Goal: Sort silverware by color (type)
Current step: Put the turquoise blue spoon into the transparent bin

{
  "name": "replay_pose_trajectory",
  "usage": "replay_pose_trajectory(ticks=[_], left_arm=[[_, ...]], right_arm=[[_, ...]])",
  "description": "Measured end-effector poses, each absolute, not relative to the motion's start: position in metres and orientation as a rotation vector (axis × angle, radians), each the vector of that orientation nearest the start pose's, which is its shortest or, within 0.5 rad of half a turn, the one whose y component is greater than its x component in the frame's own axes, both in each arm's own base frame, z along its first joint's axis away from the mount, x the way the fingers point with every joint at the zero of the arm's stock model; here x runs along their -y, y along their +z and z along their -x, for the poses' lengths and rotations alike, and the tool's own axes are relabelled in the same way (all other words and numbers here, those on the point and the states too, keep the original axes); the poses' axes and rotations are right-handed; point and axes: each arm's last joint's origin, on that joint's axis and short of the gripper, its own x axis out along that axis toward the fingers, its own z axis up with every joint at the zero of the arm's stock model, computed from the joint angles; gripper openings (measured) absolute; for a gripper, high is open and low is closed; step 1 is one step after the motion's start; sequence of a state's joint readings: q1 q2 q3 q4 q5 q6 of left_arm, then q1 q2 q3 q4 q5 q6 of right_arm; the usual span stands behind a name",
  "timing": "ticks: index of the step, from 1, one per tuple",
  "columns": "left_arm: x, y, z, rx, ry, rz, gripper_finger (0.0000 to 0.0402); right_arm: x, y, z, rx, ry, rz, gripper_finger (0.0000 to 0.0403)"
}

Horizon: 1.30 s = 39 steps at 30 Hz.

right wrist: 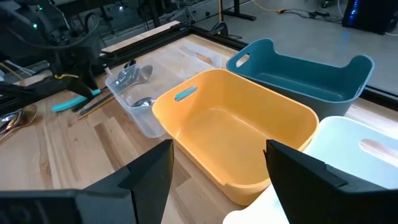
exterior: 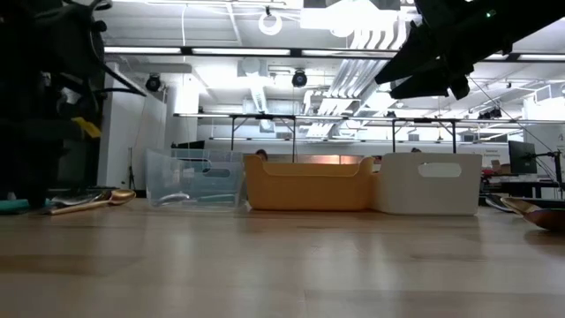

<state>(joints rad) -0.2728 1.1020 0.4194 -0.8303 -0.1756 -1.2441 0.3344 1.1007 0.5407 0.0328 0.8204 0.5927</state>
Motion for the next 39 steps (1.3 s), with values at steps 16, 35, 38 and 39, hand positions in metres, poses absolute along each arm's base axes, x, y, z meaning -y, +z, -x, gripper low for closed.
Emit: replay_pose_trajectory(ticks=[16,35,38,39], left_arm=[[0.034,0.131,-0.134,-1.283,0.806,0.619,0.0071],[0.032,0.22,-0.145,-0.984,0.708,0.453,0.0036],[0.033,0.236,-0.15,-0.771,0.643,0.351,0.0036],[0.034,0.241,-0.153,-0.691,0.622,0.326,0.0036]], right_arm=[[-0.051,0.216,-0.21,-0.289,-0.585,-0.272,0.0248],[-0.051,0.216,-0.21,-0.291,-0.585,-0.264,0.0248],[-0.051,0.216,-0.21,-0.291,-0.585,-0.264,0.0248],[-0.051,0.216,-0.21,-0.291,-0.585,-0.264,0.0248]])
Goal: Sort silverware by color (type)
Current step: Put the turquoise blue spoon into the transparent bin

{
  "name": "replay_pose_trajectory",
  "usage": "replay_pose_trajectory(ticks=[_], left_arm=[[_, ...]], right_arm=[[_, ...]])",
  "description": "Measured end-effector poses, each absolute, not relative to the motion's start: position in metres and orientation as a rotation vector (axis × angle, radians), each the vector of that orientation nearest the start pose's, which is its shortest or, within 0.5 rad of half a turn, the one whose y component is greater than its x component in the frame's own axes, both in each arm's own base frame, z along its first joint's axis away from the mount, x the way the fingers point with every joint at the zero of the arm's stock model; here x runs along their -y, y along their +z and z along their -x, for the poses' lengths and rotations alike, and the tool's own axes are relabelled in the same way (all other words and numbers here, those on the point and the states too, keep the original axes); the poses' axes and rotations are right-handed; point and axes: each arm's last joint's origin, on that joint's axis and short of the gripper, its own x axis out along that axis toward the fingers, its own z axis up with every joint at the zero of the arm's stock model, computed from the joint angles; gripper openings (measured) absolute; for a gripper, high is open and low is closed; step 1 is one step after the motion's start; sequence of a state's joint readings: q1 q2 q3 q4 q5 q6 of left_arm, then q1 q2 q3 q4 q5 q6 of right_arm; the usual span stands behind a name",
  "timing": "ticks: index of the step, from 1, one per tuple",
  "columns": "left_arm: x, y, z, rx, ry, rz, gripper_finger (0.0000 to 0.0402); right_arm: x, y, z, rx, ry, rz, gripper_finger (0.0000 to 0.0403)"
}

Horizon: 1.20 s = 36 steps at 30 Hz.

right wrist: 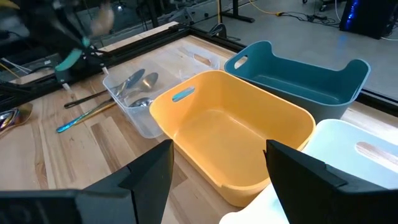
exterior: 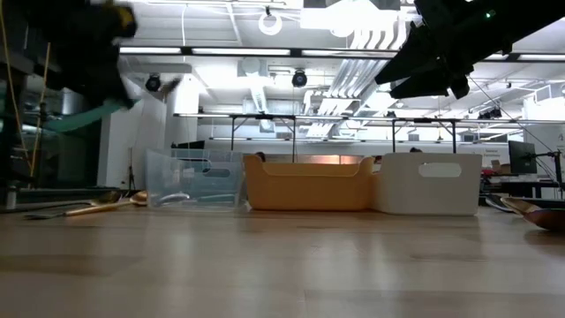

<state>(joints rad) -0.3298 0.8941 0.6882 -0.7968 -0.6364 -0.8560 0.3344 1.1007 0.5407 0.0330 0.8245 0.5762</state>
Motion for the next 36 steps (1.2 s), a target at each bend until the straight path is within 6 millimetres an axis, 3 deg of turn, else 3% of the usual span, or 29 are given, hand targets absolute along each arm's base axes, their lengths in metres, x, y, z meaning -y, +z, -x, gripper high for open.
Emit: replay_pose_trajectory(ticks=[5,9,13,17,32,36], left_arm=[[0.041,0.252,-0.173,-0.336,0.426,0.231,0.0036],[0.046,0.241,-0.184,-0.095,0.238,0.172,0.0036],[0.046,0.225,-0.183,0.06,0.193,0.104,0.0036],[0.041,0.214,-0.182,0.07,0.215,0.044,0.0036],[0.028,0.212,-0.185,0.049,0.252,0.075,0.0037],[0.019,0.204,-0.186,0.004,0.379,0.141,0.0037]], right_arm=[[-0.051,0.216,-0.21,-0.291,-0.585,-0.265,0.0248],[-0.051,0.216,-0.21,-0.291,-0.585,-0.263,0.0248],[-0.051,0.216,-0.21,-0.296,-0.582,-0.246,0.0248],[-0.05,0.216,-0.21,-0.298,-0.586,-0.226,0.0248],[-0.052,0.218,-0.214,-0.278,-0.571,-0.185,0.0248],[-0.053,0.212,-0.217,-0.303,-0.576,-0.169,0.0248]])
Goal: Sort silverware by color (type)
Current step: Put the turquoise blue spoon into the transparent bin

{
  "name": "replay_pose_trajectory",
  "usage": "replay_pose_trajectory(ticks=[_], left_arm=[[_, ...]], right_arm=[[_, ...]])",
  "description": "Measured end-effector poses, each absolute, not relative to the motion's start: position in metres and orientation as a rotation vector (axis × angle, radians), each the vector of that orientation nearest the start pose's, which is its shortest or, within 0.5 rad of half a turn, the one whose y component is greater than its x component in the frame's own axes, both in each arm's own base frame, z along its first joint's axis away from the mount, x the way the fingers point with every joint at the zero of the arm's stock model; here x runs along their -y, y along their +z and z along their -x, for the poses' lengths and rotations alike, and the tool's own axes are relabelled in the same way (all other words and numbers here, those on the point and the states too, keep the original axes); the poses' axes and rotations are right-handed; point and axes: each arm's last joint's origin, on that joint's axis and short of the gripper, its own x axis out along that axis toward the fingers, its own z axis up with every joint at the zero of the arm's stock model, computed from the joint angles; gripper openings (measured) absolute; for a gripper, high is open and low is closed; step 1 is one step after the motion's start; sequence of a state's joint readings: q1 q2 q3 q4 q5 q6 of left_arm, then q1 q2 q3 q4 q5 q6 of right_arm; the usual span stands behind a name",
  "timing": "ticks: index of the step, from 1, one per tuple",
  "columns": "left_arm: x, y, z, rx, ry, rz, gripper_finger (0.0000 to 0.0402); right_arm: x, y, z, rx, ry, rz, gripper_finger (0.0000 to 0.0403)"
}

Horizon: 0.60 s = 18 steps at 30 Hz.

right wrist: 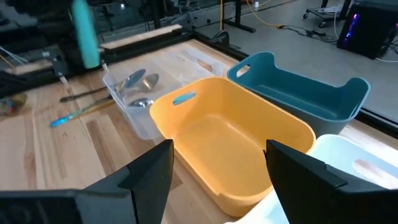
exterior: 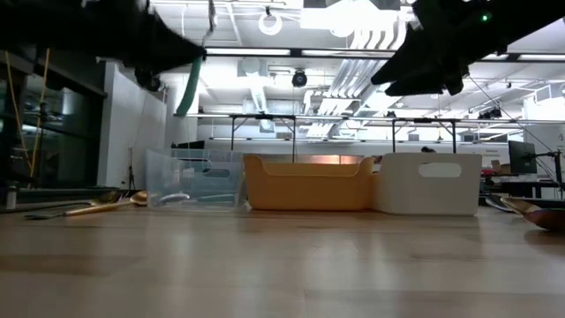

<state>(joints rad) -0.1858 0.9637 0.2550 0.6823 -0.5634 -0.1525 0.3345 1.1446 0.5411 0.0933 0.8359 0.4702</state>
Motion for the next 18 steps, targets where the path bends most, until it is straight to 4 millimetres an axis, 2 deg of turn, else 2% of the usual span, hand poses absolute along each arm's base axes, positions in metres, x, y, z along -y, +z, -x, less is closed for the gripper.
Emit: replay_pose_trajectory(ticks=[5,10,18], left_arm=[[0.006,0.185,-0.191,-0.152,0.543,0.183,0.0037],[-0.002,0.18,-0.204,-0.226,0.603,0.178,0.0037],[-0.008,0.172,-0.226,-0.411,0.671,0.16,0.0037]], right_arm=[[-0.048,0.206,-0.225,-0.303,-0.604,-0.173,0.0248],[-0.04,0.204,-0.228,-0.3,-0.641,-0.18,0.0248],[-0.04,0.204,-0.229,-0.315,-0.606,-0.195,0.0248]])
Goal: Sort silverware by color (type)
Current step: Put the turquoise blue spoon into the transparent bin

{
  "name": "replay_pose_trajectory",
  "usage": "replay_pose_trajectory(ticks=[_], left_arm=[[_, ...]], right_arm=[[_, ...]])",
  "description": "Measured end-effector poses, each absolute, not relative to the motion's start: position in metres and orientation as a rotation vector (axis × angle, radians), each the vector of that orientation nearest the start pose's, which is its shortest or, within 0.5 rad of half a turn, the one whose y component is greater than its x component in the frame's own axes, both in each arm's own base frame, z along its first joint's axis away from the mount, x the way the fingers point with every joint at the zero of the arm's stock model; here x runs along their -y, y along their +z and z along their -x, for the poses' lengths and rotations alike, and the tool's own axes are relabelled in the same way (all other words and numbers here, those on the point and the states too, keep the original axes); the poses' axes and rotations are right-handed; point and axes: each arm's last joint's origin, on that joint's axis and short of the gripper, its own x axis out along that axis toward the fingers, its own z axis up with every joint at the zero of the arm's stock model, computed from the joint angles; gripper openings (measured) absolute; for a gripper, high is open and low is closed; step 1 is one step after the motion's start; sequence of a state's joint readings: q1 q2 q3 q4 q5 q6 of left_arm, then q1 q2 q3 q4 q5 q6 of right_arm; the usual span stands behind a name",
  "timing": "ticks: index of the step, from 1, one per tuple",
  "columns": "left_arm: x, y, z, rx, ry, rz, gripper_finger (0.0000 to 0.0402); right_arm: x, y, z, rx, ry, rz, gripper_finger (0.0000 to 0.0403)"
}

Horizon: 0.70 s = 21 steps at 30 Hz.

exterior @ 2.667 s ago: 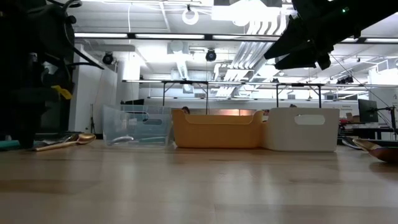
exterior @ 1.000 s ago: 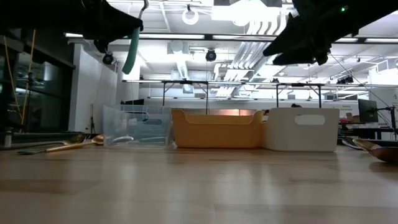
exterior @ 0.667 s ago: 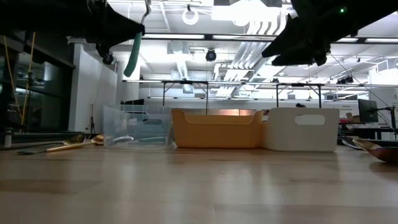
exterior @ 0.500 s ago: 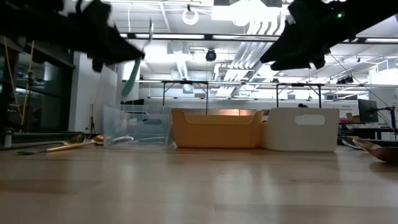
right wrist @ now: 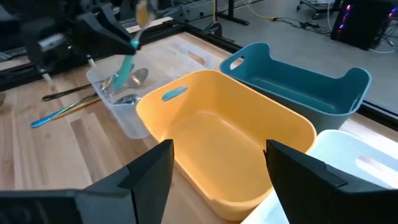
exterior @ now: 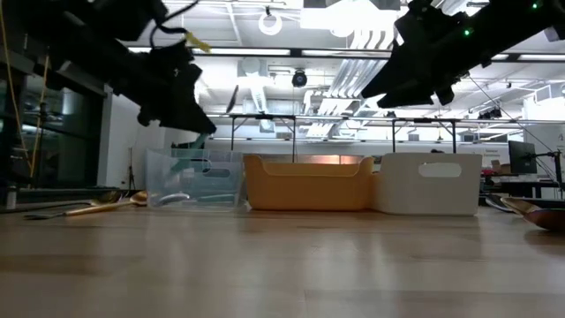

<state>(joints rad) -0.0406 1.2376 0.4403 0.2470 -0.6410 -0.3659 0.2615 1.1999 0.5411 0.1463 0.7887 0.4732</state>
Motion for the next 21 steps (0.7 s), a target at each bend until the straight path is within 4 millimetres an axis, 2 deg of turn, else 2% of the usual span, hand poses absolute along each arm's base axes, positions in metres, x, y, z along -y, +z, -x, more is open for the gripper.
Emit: replay_pose_trajectory(ticks=[6,21], left_arm=[[-0.0086,0.1733,-0.2364,-0.503,0.692,0.147,0.0038],[-0.0088,0.168,-0.2318,-0.576,0.708,0.138,0.0069]], right_arm=[[-0.0399,0.2036,-0.229,-0.317,-0.606,-0.193,0.0248],[-0.04,0.2032,-0.2288,-0.323,-0.6,-0.192,0.0248]])
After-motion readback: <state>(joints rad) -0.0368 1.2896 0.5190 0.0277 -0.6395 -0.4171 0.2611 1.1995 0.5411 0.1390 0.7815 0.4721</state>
